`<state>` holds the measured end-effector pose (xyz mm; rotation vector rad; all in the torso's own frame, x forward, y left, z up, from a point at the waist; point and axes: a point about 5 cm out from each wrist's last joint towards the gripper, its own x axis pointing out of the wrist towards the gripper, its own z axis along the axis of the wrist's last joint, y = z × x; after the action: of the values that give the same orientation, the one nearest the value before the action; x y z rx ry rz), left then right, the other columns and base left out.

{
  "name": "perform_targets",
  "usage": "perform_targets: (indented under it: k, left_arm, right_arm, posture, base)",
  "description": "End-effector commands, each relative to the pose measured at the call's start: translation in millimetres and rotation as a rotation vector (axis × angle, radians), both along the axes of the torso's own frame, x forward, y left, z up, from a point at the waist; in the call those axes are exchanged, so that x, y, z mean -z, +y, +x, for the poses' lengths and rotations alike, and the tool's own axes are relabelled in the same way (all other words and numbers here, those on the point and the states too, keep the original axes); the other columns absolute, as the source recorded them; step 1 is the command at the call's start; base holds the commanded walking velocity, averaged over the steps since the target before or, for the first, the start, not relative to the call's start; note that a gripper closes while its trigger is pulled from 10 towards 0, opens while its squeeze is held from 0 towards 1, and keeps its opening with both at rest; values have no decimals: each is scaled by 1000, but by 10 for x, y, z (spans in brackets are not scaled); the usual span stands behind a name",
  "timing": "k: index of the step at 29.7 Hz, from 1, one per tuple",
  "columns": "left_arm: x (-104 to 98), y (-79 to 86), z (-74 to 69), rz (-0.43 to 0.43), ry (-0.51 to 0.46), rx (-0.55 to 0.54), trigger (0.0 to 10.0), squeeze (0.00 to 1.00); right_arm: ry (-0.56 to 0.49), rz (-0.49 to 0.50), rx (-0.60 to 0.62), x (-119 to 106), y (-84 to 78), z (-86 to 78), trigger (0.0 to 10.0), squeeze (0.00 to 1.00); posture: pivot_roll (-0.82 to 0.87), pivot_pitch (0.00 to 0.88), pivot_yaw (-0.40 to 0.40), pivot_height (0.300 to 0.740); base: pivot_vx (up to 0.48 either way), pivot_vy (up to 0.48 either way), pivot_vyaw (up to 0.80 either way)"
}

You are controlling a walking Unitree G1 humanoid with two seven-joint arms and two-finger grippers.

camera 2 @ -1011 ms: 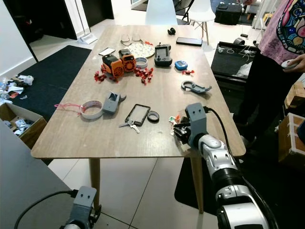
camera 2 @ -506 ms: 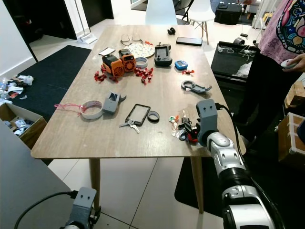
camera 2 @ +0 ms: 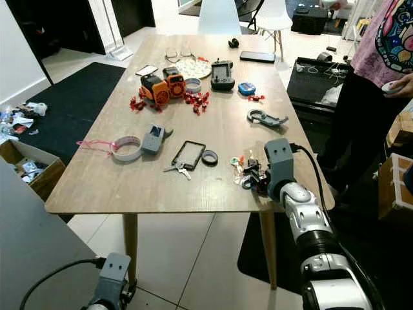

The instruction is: Hang keys on a hook

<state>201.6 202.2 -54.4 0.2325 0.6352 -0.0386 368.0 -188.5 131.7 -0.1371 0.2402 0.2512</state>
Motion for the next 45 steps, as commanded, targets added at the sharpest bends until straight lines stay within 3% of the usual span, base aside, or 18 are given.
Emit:
perform_targets:
  k: [1, 10, 12, 13, 14, 15, 16, 17, 33, 36, 39, 42, 45]
  left_arm:
    - [38, 18, -55, 8, 30, 5, 10000, 0]
    - [52, 15, -69, 11, 37, 12, 10000, 0]
    - [57, 13, -72, 11, 40, 15, 10000, 0]
    - [57, 13, -71, 12, 41, 16, 10000, 0]
    - [57, 13, -71, 12, 41, 16, 10000, 0]
    - [58, 12, -69, 12, 41, 17, 10000, 0]
    - [58, 12, -69, 12, 41, 17, 10000, 0]
    - [58, 12, -67, 13, 42, 18, 10000, 0]
    - [69, 9, -66, 16, 48, 25, 10000, 0]
    - [70, 9, -66, 16, 48, 25, 10000, 0]
    - [71, 15, -65, 17, 49, 25, 10000, 0]
    - [72, 18, -65, 18, 49, 25, 10000, 0]
    - [72, 31, -63, 21, 51, 28, 10000, 0]
  right_arm:
    - [44, -17, 7, 101, -17, -28, 10000, 0]
    - [69, -24, -41, 151, 64, -51, 10000, 0]
    - [74, -27, -50, 170, 74, -62, 9412, 0]
    - [75, -26, -52, 178, 75, -66, 4941, 0]
    - [75, -26, -52, 178, 75, -66, 4941, 0]
    - [76, -26, -54, 184, 74, -69, 1608, 0]
    - [76, -26, -54, 184, 74, -69, 1608, 0]
    - [78, -26, -55, 191, 73, -71, 0, 0]
    - [71, -20, -50, 193, 57, -72, 0, 0]
    - [-14, 36, -43, 57, 65, -30, 0, 0]
    - [-246, 176, -45, -351, 97, 44, 0, 0]
    - [-304, 208, -44, -468, 99, 56, 0, 0]
    - [-419, 276, -45, -752, 102, 79, 0, 0]
  posture:
    - [64, 112, 8, 740]
    - [65, 109, 5, 740]
    - [65, 110, 7, 740]
    - [65, 110, 7, 740]
    - [65, 110, 7, 740]
    - [65, 110, 7, 740]
    - [65, 110, 7, 740]
    - [65, 110, 7, 740]
    - [65, 107, 7, 740]
    - [63, 103, 6, 740]
    - [63, 98, 8, 740]
    - [61, 92, 9, 740]
    - [60, 78, 7, 740]
  base:
    - [0, 0, 0]
    - [0, 0, 0]
    - [0, 0, 0]
    - [0, 0, 0]
    - [0, 0, 0]
    - [0, 0, 0]
    - [0, 0, 0]
    - [0, 0, 0]
    - [0, 0, 0]
    - [0, 0, 0]
    - [0, 0, 0]
    - [0, 0, 0]
    - [0, 0, 0]
